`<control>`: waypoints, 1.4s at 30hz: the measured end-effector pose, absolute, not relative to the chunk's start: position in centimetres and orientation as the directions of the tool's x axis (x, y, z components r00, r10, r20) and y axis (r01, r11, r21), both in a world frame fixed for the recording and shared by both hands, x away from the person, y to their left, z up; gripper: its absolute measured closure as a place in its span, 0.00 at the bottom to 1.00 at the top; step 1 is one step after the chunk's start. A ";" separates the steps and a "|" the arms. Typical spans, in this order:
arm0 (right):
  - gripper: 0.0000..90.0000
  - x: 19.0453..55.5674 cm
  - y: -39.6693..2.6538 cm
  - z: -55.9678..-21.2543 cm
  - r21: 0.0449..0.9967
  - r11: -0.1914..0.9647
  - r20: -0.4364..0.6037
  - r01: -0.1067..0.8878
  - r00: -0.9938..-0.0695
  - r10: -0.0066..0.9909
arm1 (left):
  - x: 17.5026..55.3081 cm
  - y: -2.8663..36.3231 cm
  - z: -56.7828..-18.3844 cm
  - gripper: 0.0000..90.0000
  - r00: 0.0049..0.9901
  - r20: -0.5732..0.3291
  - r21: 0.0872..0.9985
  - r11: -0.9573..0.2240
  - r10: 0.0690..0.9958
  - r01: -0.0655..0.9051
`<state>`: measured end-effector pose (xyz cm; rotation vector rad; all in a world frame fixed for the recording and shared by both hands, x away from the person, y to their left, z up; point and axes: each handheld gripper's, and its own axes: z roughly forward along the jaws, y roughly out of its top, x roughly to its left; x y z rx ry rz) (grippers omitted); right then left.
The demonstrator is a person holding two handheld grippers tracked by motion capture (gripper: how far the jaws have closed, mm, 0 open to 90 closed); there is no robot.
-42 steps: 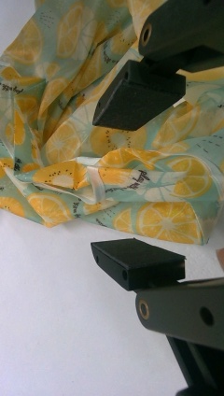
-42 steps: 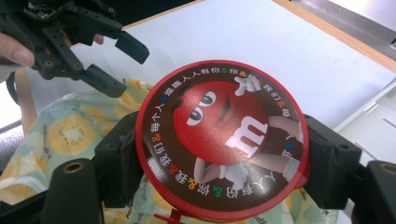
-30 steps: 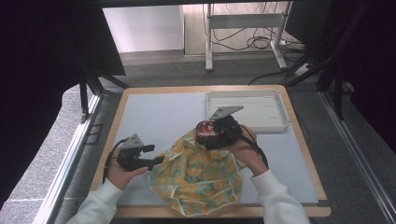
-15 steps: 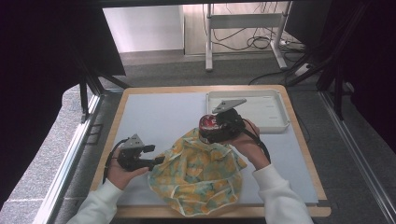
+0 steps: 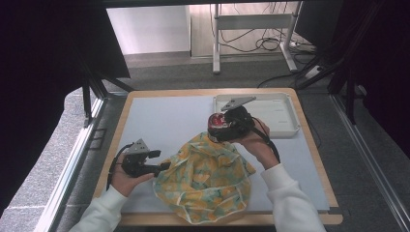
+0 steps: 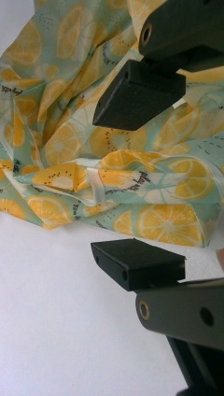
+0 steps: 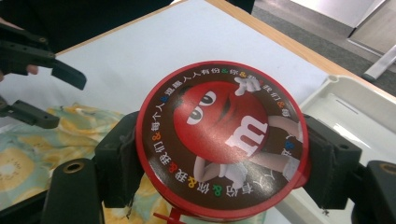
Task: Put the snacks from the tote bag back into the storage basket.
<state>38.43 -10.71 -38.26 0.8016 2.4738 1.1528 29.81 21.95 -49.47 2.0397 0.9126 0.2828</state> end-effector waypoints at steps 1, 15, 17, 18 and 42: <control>0.28 38.6 -10.8 -38.3 0.774 0.519 -0.029 0.363 -0.798 0.602 | 29.8 21.9 -49.5 0.38 0.707 -0.129 0.786 -0.362 0.695 0.500; 0.28 40.6 -11.8 -38.4 0.772 0.500 -0.020 0.392 -0.772 0.636 | 29.9 21.9 -49.6 0.38 0.708 -0.130 0.783 -0.365 0.694 0.503; 0.28 40.8 -11.8 -38.5 0.771 0.501 -0.022 0.393 -0.770 0.638 | 29.9 21.9 -49.6 0.38 0.707 -0.130 0.784 -0.365 0.695 0.502; 0.28 41.0 -11.9 -38.5 0.771 0.499 -0.022 0.395 -0.768 0.641 | 29.9 21.9 -49.6 0.38 0.707 -0.130 0.784 -0.365 0.695 0.503; 0.28 45.1 -12.9 -40.0 0.753 0.475 -0.020 0.455 -0.706 0.708 | 29.9 21.9 -49.6 0.38 0.709 -0.137 0.782 -0.363 0.692 0.506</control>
